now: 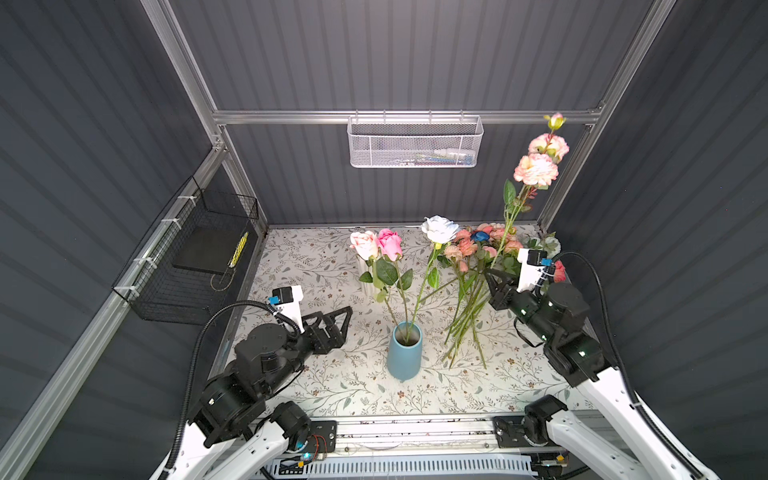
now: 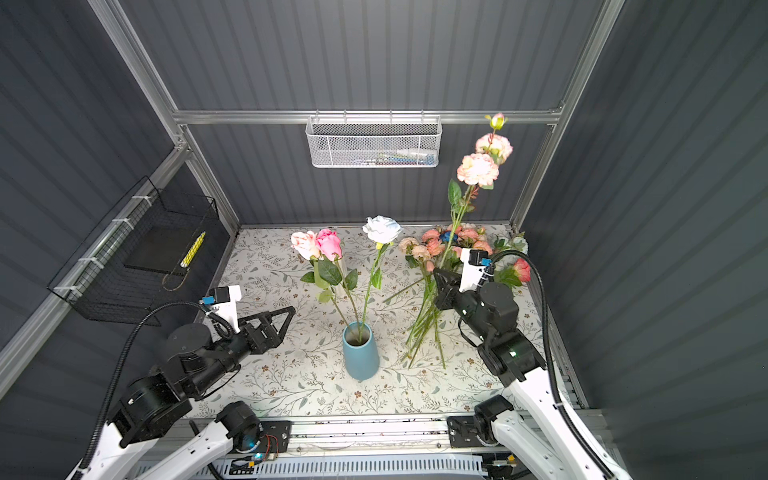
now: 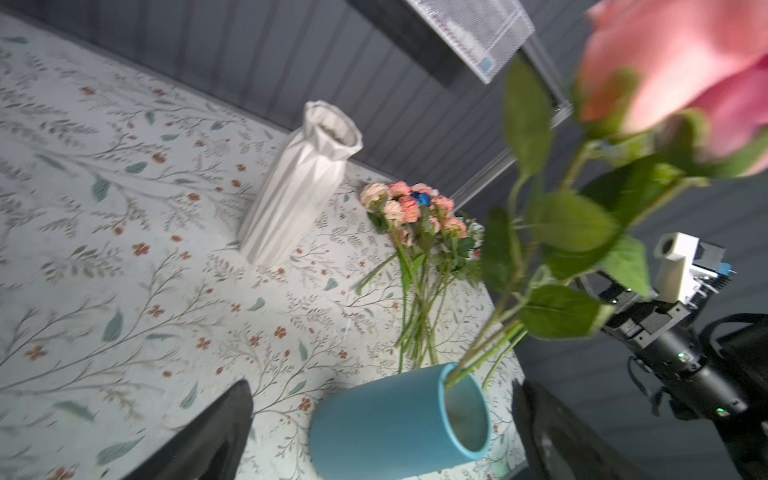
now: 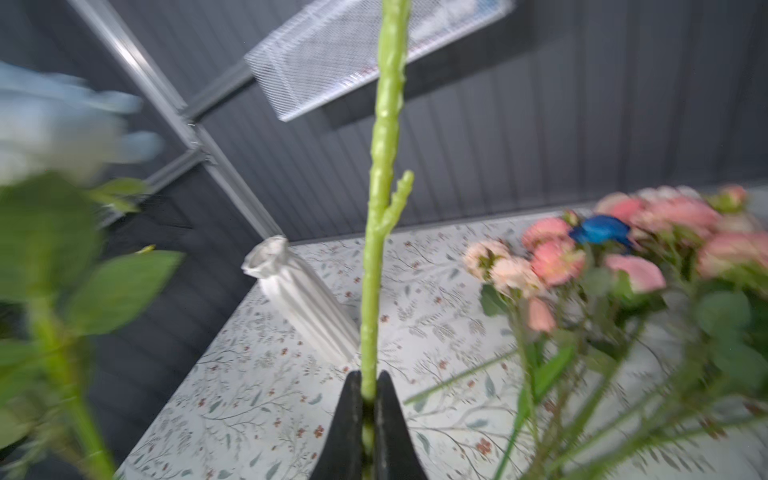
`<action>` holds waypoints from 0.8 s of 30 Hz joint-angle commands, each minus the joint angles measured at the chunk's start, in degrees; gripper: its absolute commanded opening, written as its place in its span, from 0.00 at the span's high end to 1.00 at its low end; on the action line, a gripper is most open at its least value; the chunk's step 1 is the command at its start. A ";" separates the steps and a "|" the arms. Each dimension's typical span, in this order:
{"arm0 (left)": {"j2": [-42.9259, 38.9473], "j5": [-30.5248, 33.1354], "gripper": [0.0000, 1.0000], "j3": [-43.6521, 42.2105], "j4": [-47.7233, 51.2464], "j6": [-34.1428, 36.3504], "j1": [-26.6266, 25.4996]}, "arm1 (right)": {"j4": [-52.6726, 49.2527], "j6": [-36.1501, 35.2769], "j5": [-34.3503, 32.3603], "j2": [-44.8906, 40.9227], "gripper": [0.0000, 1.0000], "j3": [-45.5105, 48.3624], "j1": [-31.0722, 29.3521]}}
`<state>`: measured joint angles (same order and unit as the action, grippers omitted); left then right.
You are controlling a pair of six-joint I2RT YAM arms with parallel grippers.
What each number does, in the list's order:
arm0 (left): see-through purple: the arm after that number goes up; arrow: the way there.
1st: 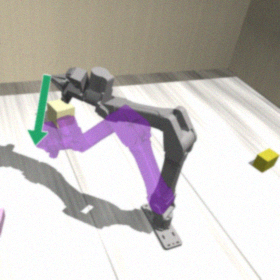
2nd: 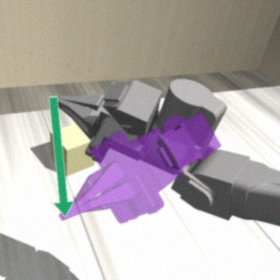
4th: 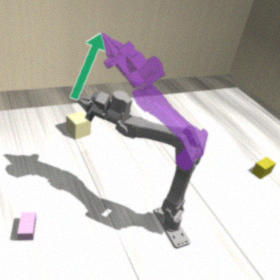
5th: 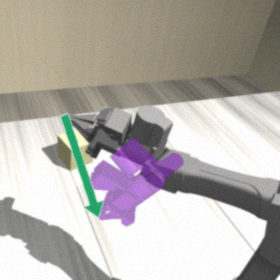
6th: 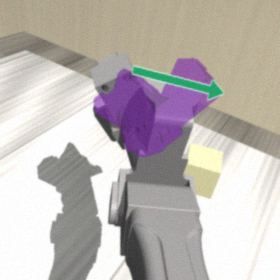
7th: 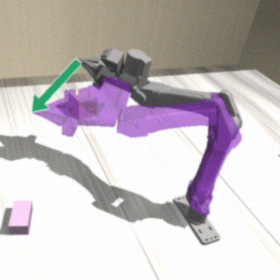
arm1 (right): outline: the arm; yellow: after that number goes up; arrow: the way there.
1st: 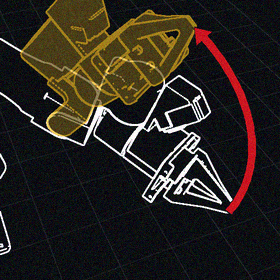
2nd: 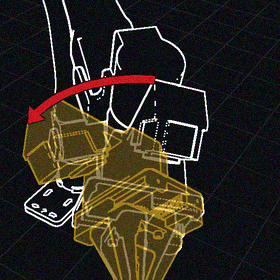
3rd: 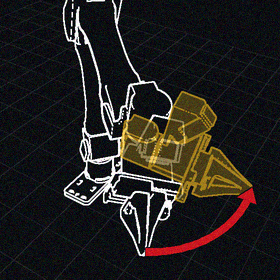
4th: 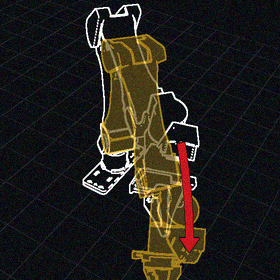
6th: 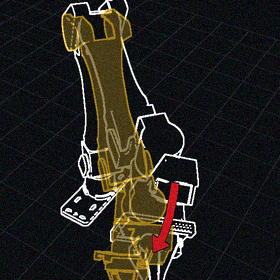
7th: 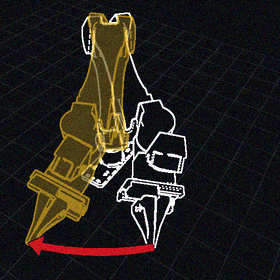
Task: Arrange the flowers into the vase
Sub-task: 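Grasp a pale pink spray with right gripper while left gripper moves inward, then carry the spray toward the left gripper while left gripper closes on its stem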
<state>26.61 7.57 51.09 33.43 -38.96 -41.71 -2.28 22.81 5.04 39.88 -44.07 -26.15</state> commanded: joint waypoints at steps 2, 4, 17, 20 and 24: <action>-0.70 -10.79 0.01 4.22 -5.77 7.87 -0.24 | -2.41 -6.81 1.95 -1.02 1.00 -7.90 -10.70; 0.47 -13.64 0.03 6.01 -6.96 9.36 -0.23 | -3.78 -8.53 1.69 1.01 1.00 -11.70 -16.55; 5.35 -31.76 0.23 10.16 -20.31 10.79 -0.24 | -11.22 -14.11 -0.15 22.19 1.00 -32.70 -43.91; 7.25 -33.78 0.29 11.62 -21.18 11.07 -0.22 | -12.28 -13.55 1.32 27.54 1.00 -35.82 -44.98; 8.71 -34.93 0.44 12.59 -21.34 11.45 -0.20 | -11.92 -13.03 2.83 30.36 1.00 -37.43 -45.33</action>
<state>34.52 -24.05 62.04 13.98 -28.71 -41.71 -13.61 10.02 6.11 69.95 -79.20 -71.11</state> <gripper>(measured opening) 0.584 0.067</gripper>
